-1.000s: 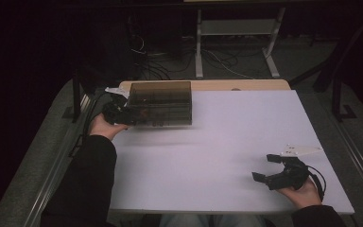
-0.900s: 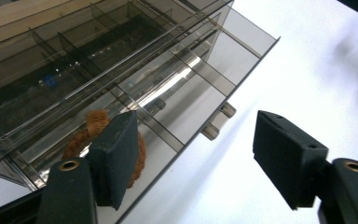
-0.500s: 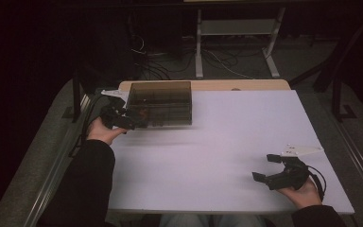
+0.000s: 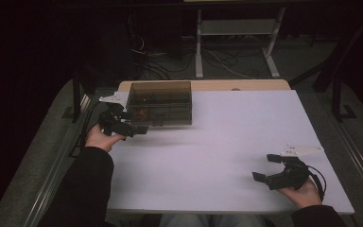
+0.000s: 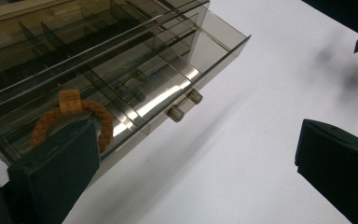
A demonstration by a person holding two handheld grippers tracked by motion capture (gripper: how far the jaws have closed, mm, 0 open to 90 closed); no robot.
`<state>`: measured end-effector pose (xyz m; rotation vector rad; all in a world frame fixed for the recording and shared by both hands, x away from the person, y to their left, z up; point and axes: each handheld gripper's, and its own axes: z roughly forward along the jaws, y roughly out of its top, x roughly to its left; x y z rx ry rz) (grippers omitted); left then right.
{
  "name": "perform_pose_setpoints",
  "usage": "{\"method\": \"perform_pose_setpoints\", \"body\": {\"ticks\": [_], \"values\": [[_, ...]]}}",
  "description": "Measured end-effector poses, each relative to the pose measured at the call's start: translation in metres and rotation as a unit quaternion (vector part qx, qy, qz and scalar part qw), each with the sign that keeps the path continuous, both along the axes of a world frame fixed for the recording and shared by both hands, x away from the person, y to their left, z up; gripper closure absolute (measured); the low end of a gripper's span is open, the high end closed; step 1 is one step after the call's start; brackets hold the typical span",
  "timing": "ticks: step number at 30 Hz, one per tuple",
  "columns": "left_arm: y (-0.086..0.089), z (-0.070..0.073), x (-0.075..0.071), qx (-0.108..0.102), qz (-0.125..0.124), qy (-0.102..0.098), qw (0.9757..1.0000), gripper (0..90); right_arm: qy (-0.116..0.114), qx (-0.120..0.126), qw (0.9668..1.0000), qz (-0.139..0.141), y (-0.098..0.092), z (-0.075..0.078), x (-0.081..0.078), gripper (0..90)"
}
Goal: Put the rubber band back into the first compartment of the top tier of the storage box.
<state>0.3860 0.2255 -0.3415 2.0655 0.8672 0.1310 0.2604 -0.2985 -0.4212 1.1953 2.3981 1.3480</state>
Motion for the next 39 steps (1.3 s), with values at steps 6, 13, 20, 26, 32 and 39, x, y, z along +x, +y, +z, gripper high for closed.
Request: {"method": "perform_pose_setpoints", "body": {"ticks": [6, 13, 20, 26, 32, 39], "values": [[-0.002, -0.002, -0.008, -0.003, -0.004, -0.006, 1.0000, 0.0, 0.000, 0.000, 1.0000, 0.000, 0.000, 0.000, 0.000, 0.5], [-0.006, -0.006, -0.021, -0.009, -0.007, -0.019, 0.9998, 0.0, 0.001, 0.000, 1.0000, 0.000, 0.000, 0.000, 0.000, 0.5], [-0.004, -0.008, -0.035, -0.022, -0.003, -0.036, 0.9991, 0.0, -0.001, -0.001, 1.0000, 0.000, 0.000, 0.000, 0.000, 0.5], [-0.004, -0.012, -0.046, -0.040, 0.001, -0.040, 0.9984, 0.0, -0.001, -0.001, 1.0000, 0.000, 0.000, 0.000, 0.000, 0.5], [-0.008, -0.016, -0.055, -0.046, -0.005, -0.045, 0.9979, 0.0, 0.000, -0.001, 1.0000, -0.001, 0.000, 0.000, 0.000, 0.5], [-0.016, -0.021, -0.066, -0.054, -0.017, -0.049, 0.9972, 0.0, 0.000, -0.001, 1.0000, 0.000, 0.000, 0.000, 0.000, 0.5]]}}
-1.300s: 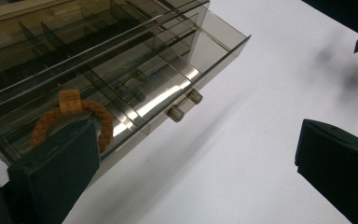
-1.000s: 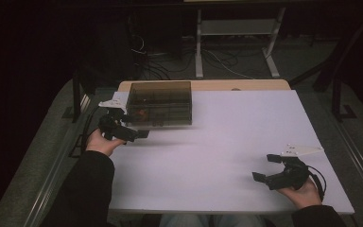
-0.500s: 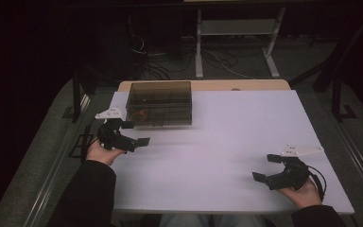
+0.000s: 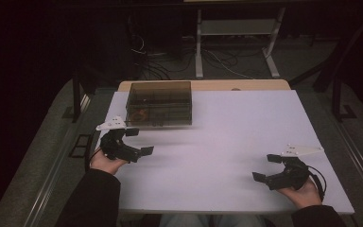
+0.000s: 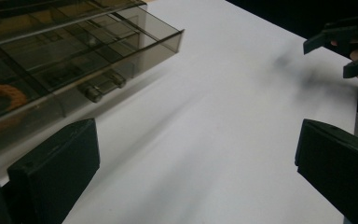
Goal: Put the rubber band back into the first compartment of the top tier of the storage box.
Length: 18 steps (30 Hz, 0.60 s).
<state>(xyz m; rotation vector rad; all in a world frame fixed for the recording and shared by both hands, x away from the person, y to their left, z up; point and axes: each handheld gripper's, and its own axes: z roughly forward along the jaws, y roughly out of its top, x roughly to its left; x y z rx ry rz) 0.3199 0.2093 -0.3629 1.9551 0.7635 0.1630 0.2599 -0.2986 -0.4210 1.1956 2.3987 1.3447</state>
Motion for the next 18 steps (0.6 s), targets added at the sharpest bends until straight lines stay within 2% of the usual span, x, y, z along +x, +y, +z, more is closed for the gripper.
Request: {"method": "perform_pose_setpoints", "body": {"ticks": [8, 18], "values": [[-0.010, -0.004, -0.012, -0.008, -0.016, -0.007, 0.9998, 0.0, 0.000, 0.001, 1.0000, -0.001, 0.000, 0.000, 0.000, 0.5], [-0.020, -0.017, -0.027, -0.008, -0.033, -0.010, 0.9994, 0.0, 0.000, 0.001, 1.0000, -0.001, -0.001, 0.000, 0.000, 0.5]]}}
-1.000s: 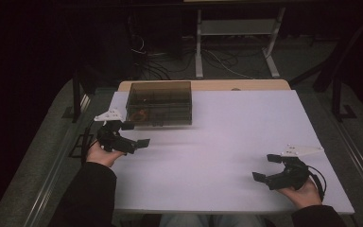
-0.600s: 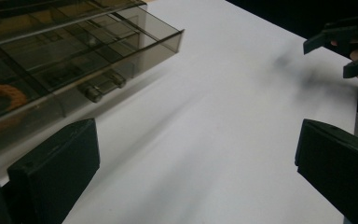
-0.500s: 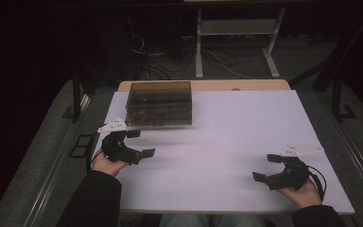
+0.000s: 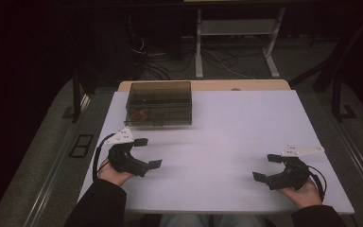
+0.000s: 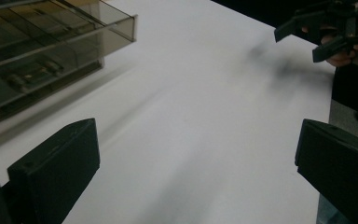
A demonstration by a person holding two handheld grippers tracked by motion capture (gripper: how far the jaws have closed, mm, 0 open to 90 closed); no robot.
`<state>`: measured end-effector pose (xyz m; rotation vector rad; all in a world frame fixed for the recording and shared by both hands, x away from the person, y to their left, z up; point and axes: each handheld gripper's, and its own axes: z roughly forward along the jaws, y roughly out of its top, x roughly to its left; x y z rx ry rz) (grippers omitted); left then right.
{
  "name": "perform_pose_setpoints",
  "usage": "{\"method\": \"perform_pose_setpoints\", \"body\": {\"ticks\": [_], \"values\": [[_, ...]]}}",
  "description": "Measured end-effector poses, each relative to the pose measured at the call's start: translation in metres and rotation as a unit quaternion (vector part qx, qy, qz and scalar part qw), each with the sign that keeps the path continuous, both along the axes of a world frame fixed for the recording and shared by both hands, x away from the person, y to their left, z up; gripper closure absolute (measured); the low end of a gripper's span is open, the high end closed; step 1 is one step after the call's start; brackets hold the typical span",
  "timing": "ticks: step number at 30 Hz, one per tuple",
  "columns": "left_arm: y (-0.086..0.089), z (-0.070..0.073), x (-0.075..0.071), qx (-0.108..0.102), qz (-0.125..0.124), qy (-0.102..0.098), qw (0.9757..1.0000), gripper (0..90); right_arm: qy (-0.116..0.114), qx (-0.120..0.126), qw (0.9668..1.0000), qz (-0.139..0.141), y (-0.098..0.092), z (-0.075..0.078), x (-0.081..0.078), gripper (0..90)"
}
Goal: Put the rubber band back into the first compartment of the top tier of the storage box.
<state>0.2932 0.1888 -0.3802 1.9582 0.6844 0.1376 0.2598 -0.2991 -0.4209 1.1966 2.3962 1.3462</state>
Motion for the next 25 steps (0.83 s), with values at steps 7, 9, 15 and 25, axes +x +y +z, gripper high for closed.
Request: {"method": "perform_pose_setpoints", "body": {"ticks": [7, 9, 15, 25], "values": [[-0.006, -0.013, -0.007, -0.003, -0.009, 0.005, 0.9999, 0.0, -0.001, 0.000, 1.0000, 0.000, 0.000, 0.000, 0.000, 0.5], [-0.008, -0.017, -0.009, -0.003, -0.012, 0.007, 0.9999, 0.0, -0.001, 0.000, 1.0000, -0.001, 0.000, 0.000, 0.000, 0.5], [-0.009, -0.026, -0.013, -0.010, -0.013, 0.006, 0.9998, 0.0, -0.001, 0.002, 1.0000, -0.001, 0.000, 0.000, 0.000, 0.5], [-0.009, -0.038, -0.012, -0.003, -0.002, 0.009, 1.0000, 0.0, -0.003, 0.003, 1.0000, 0.001, 0.000, 0.000, -0.001, 0.5]]}}
